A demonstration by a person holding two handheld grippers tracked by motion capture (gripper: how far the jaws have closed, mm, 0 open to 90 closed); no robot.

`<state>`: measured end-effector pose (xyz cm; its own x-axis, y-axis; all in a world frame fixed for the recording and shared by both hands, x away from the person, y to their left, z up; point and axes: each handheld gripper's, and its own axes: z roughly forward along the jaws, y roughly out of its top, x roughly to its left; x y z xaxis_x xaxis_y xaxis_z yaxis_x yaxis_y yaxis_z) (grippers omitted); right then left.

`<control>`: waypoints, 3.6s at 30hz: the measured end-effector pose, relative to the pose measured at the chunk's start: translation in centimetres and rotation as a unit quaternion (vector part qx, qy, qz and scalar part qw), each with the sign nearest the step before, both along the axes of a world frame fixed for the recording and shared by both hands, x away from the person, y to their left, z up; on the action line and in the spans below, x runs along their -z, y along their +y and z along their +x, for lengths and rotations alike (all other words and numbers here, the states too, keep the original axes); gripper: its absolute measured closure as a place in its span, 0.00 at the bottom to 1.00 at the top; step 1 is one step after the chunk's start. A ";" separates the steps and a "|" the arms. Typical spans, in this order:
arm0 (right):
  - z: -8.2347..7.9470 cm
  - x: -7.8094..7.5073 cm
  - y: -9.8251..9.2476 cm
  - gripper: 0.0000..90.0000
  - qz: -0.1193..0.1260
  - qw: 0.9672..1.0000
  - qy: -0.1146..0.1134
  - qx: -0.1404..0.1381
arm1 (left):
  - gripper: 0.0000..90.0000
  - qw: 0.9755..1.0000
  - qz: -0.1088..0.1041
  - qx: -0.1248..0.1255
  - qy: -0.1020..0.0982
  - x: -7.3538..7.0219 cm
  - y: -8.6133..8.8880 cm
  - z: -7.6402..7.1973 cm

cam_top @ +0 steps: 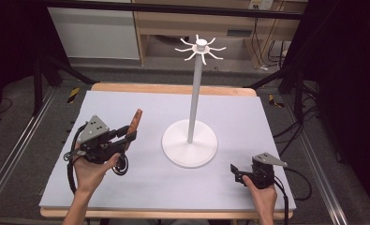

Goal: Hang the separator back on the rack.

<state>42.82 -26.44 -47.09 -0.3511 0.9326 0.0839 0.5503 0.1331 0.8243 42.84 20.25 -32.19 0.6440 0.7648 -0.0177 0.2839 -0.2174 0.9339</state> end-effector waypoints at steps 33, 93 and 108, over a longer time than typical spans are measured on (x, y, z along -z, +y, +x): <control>0.1 0.1 0.0 0.07 -0.004 1.000 -0.003 -0.001 | 0.75 0.997 -0.041 0.019 -0.068 -5.8 -2.8 -0.2; 0.2 0.1 -0.1 0.07 -0.001 1.000 -0.003 0.000 | 0.75 0.990 -0.074 0.047 -0.113 -11.8 -8.1 1.5; 0.2 0.1 -0.1 0.07 0.001 1.000 0.000 0.000 | 0.75 0.990 -0.065 0.049 -0.117 -12.5 -9.5 2.1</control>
<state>43.03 -26.49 -47.18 -0.3509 0.9324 0.0863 0.5510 0.1311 0.8241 44.90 10.77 -19.72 0.7129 0.6998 0.0460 0.0406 -0.1068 0.9935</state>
